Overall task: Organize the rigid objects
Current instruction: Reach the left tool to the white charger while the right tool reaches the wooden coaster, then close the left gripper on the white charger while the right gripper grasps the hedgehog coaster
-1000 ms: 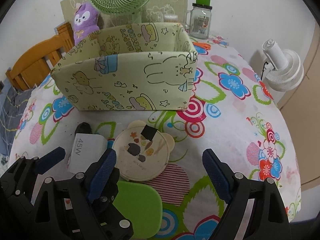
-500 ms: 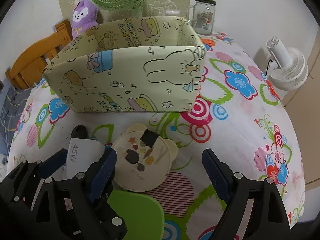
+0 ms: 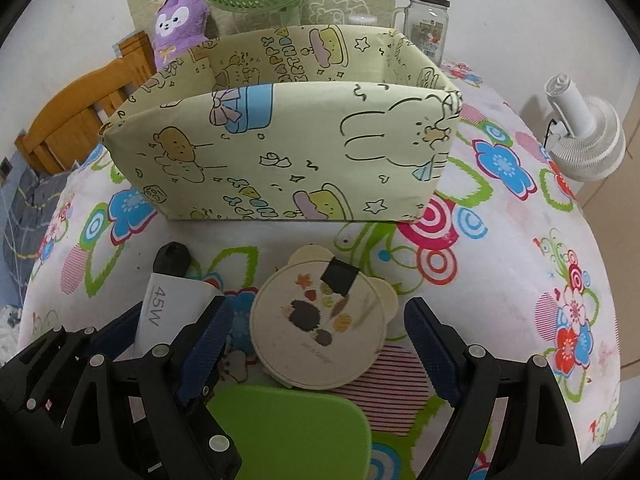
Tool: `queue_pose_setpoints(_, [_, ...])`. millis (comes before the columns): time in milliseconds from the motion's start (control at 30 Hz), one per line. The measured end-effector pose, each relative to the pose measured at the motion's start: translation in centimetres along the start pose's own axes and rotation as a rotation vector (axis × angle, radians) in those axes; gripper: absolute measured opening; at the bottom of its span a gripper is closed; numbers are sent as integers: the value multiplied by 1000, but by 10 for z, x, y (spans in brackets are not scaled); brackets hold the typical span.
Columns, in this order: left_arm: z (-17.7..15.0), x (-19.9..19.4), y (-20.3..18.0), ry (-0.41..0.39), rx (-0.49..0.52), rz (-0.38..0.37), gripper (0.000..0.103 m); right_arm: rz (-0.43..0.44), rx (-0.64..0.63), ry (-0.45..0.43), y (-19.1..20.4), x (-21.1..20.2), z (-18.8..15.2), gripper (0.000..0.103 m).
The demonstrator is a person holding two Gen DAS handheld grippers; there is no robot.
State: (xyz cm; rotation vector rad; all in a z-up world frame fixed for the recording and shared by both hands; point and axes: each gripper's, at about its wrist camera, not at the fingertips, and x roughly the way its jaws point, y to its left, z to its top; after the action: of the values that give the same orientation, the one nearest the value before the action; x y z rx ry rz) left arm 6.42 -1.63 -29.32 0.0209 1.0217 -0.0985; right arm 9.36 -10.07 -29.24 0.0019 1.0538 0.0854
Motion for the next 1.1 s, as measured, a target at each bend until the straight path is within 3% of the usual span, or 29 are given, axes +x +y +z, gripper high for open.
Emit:
queue_pose_setpoints(433, [-1, 7, 3, -8, 10, 11, 52, -55, 42, 38, -4, 19, 2, 87])
queue_pose_setpoints(667, [2, 8, 4, -2, 5, 3, 48, -51, 52, 42, -6, 17, 3, 84])
queue_pose_setpoints(1100, [13, -13, 7, -21, -25, 3, 48, -42, 30, -23, 2, -15, 13, 84])
